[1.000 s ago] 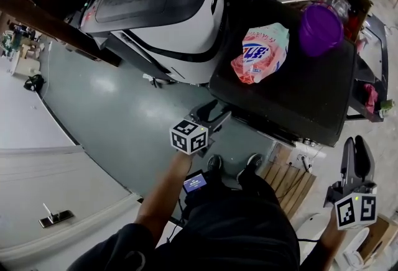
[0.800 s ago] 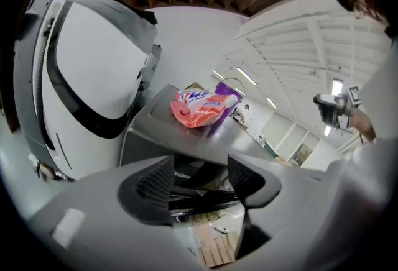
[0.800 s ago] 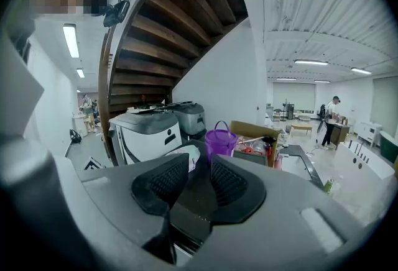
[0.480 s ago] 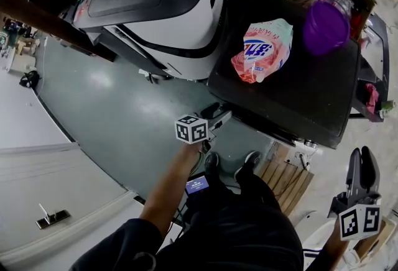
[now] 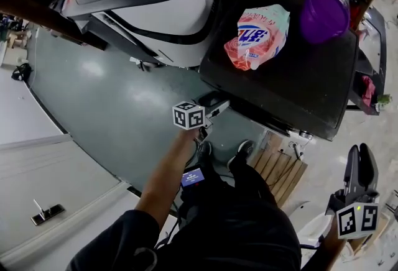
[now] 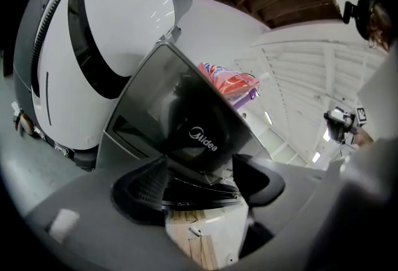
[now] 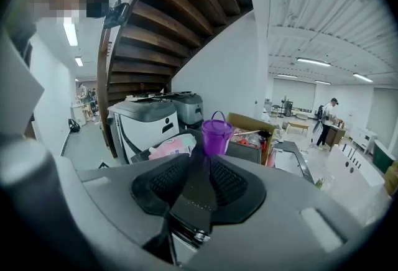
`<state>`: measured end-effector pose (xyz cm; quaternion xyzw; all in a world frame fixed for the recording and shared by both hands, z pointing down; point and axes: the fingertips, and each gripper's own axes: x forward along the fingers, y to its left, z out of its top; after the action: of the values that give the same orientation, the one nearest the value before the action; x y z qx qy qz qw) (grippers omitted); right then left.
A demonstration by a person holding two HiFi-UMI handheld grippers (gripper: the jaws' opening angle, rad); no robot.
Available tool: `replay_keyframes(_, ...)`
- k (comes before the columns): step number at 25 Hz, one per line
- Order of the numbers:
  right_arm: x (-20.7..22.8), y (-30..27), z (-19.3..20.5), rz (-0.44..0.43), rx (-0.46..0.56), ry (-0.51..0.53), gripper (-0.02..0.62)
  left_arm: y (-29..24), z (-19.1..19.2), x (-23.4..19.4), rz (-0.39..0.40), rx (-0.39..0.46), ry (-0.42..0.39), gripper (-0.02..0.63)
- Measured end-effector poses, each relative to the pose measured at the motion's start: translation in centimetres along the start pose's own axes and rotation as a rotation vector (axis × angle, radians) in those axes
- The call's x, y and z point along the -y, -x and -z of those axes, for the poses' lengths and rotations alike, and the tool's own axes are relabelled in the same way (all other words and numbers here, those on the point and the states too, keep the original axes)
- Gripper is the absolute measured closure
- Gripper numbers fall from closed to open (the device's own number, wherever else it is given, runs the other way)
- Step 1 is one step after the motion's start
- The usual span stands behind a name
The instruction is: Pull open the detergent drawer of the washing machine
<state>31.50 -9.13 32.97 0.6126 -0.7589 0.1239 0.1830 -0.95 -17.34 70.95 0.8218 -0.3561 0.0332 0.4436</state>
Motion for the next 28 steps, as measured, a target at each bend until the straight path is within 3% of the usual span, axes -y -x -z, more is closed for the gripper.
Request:
replay_keyframes(14, 1.0, 0.8, 1.3, 0.009, -0.027, 0.007, 0.500, 0.0, -1.8, 1.0, 0.172, 0.221, 0.189, 0.227)
replay_keyframes(22, 0.5, 0.8, 2.0, 0.002, -0.050, 0.009, 0.500, 0.6, -2.2, -0.2, 0.299, 0.397, 0.425, 0.229)
replay_keyframes(28, 0.4, 0.7, 2.2, -0.002, -0.063, 0.027, 0.500, 0.7, -1.5, -3.2, 0.293, 0.497, 0.598, 0.229)
